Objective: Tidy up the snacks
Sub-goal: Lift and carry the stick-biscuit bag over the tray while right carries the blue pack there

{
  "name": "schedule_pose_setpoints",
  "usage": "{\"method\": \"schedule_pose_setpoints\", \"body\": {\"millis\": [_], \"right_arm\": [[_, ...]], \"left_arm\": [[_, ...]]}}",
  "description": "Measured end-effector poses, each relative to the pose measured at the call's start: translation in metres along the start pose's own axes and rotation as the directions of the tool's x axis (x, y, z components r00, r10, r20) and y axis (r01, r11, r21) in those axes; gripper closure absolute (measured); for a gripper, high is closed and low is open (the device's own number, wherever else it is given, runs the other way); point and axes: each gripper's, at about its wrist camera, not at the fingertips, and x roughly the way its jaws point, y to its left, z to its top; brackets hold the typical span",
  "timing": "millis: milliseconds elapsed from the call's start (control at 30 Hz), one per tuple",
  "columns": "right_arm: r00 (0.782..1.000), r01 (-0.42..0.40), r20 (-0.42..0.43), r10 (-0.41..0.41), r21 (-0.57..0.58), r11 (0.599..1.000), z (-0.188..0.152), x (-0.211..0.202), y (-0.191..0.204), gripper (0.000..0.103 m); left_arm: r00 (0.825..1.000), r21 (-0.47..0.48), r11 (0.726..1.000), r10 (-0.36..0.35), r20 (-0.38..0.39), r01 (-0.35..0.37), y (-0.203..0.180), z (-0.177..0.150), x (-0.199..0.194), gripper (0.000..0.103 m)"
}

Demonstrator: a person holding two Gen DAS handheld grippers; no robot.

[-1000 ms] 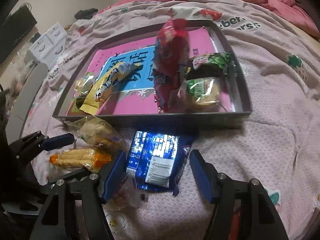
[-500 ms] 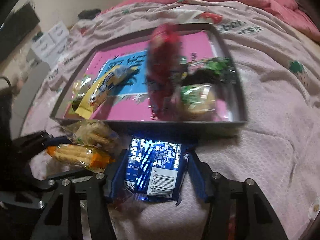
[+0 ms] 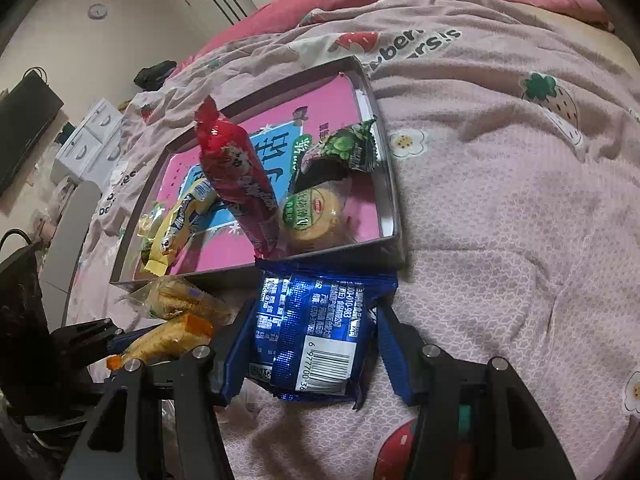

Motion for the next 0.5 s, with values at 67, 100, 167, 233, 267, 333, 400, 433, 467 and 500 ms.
{"method": "schedule_pose_setpoints", "body": {"millis": [67,100,167,233,267,333,400,433,467,500], "right_arm": [[1.0,-0.005,0.008,0.005,-0.001,1.0,-0.001,-0.004,-0.001,0.046],[1.0,-0.007,0.015,0.007,-0.002,1.0,-0.002,-0.005,0.0,0.046],[1.0,-0.011,0.024,0.012,-0.009,1.0,-0.003,-0.009,-0.001,0.046],[0.999,-0.015,0.034,0.015,-0.014,1.0,-0.005,-0.013,0.0,0.046],[0.999,-0.019,0.039,0.02,-0.016,1.0,-0.006,-0.015,0.001,0.046],[0.998,-0.03,0.055,0.031,-0.024,0.999,-0.008,-0.021,0.003,0.046],[0.996,-0.034,0.075,0.037,-0.034,0.999,-0.008,-0.026,0.007,0.046],[0.996,-0.036,0.081,0.039,-0.037,0.999,-0.007,-0.028,0.008,0.046],[0.995,-0.038,0.093,0.042,-0.041,0.998,-0.007,-0.03,0.009,0.046],[0.994,-0.041,0.103,0.045,-0.042,0.998,-0.007,-0.033,0.01,0.046]], "left_arm": [[1.0,-0.012,1.0,-0.02,0.01,0.02,0.0,0.0,-0.004,0.077],[0.999,-0.02,0.999,-0.026,0.021,0.027,0.0,0.001,-0.007,0.079],[0.999,-0.028,0.999,-0.03,0.035,0.031,0.001,0.0,-0.014,0.079],[0.998,-0.04,0.999,-0.033,0.049,0.035,0.002,0.0,-0.02,0.079],[0.997,-0.047,0.998,-0.041,0.06,0.043,0.002,0.0,-0.025,0.079],[0.996,-0.056,0.997,-0.044,0.078,0.048,0.003,0.001,-0.032,0.079],[0.995,-0.068,0.997,-0.034,0.095,0.041,0.005,0.0,-0.039,0.079],[0.994,-0.074,0.996,-0.038,0.099,0.045,0.006,0.001,-0.042,0.079],[0.993,-0.078,0.996,-0.035,0.113,0.044,0.006,0.001,-0.047,0.079],[0.992,-0.08,0.996,-0.028,0.122,0.038,0.007,0.002,-0.051,0.079]]}}
